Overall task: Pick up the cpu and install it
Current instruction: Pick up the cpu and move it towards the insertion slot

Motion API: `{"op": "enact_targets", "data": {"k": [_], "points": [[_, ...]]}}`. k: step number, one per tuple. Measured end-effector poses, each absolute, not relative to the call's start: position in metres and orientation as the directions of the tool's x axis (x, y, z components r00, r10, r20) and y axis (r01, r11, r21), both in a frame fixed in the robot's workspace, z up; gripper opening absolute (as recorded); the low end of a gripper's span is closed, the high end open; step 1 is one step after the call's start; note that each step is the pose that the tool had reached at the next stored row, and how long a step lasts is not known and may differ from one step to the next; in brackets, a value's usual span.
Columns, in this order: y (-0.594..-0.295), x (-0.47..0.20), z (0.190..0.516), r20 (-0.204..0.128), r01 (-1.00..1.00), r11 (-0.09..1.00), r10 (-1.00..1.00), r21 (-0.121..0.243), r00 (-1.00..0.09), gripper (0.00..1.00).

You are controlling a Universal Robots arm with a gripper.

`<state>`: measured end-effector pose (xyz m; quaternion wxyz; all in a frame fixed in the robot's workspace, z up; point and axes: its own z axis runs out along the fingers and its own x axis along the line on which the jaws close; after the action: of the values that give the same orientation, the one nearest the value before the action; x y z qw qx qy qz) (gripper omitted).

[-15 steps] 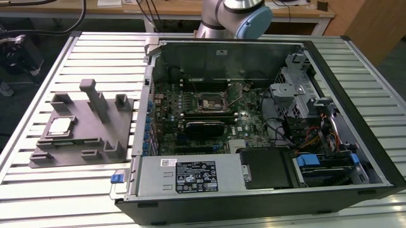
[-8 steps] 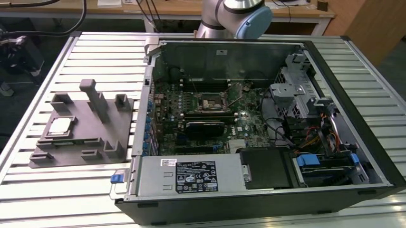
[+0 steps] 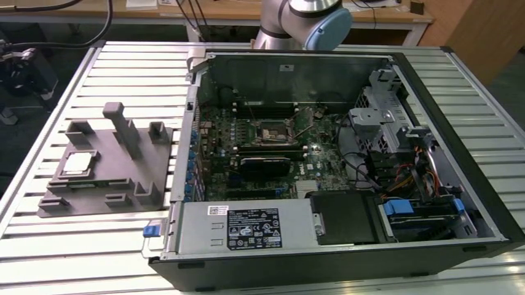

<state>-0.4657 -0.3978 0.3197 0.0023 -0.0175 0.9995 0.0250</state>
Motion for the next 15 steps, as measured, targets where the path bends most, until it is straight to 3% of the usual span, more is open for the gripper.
{"op": "enact_targets", "data": {"k": [15], "points": [[-0.4015,-0.4603,0.3121,-0.003,-0.035,0.998,-0.035,0.053,-0.999,0.8]]}}
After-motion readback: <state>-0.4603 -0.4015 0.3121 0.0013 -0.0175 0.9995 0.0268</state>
